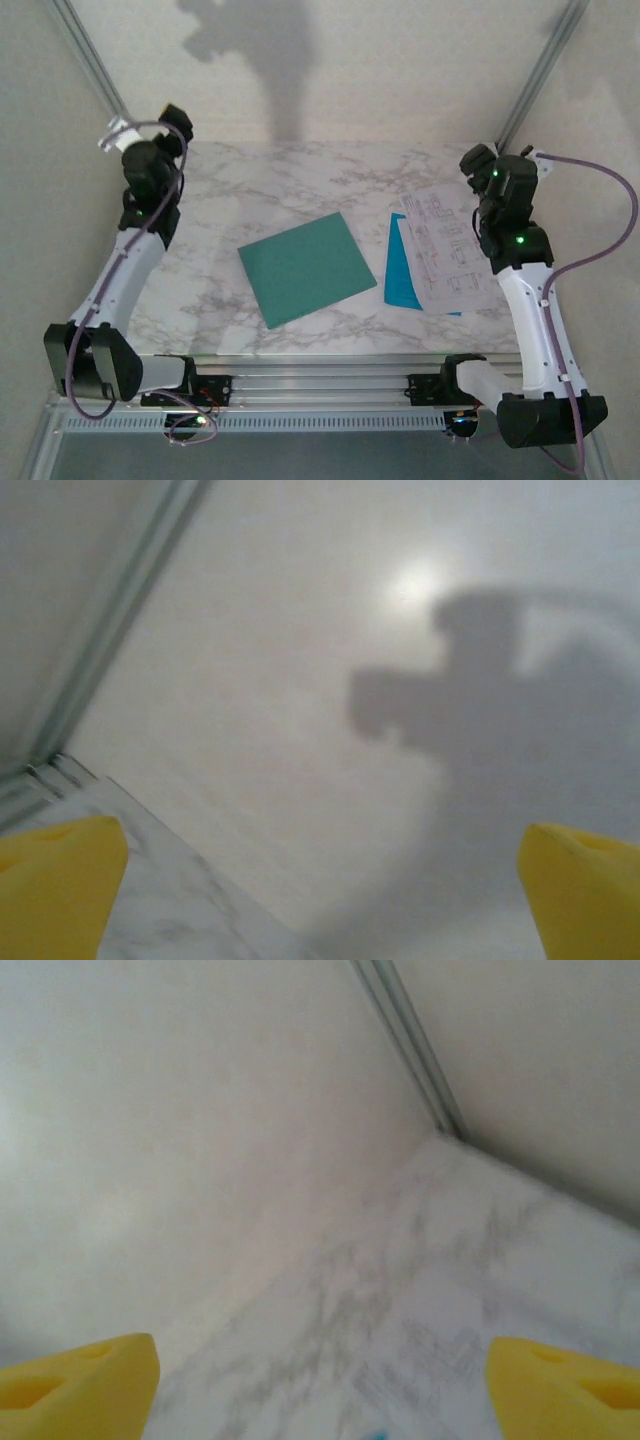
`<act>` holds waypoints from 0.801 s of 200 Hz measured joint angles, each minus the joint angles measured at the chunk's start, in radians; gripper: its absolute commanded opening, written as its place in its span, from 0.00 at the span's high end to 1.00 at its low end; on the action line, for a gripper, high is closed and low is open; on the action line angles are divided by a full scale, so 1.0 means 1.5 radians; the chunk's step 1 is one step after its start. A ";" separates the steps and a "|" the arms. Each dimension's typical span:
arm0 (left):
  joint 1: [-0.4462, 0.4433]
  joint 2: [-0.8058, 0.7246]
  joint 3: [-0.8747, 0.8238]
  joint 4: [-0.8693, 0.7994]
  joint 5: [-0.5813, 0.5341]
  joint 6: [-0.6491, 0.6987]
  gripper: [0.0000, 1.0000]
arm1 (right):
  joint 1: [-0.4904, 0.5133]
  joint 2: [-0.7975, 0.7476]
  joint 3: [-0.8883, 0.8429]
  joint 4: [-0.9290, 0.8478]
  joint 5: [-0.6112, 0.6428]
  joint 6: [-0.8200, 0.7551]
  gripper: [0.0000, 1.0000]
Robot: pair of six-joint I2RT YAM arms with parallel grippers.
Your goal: Put the files into the folder
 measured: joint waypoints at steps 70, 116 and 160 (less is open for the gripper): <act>-0.230 0.259 0.092 -0.334 0.171 0.185 0.07 | 0.254 0.070 -0.139 -0.235 -0.199 0.048 0.11; -0.247 0.370 0.133 -0.452 0.208 0.321 0.10 | 0.303 0.085 -0.145 -0.245 -0.254 0.048 0.11; -0.265 0.449 0.175 -0.482 0.201 0.380 0.05 | 0.314 0.107 -0.146 -0.244 -0.274 0.048 0.11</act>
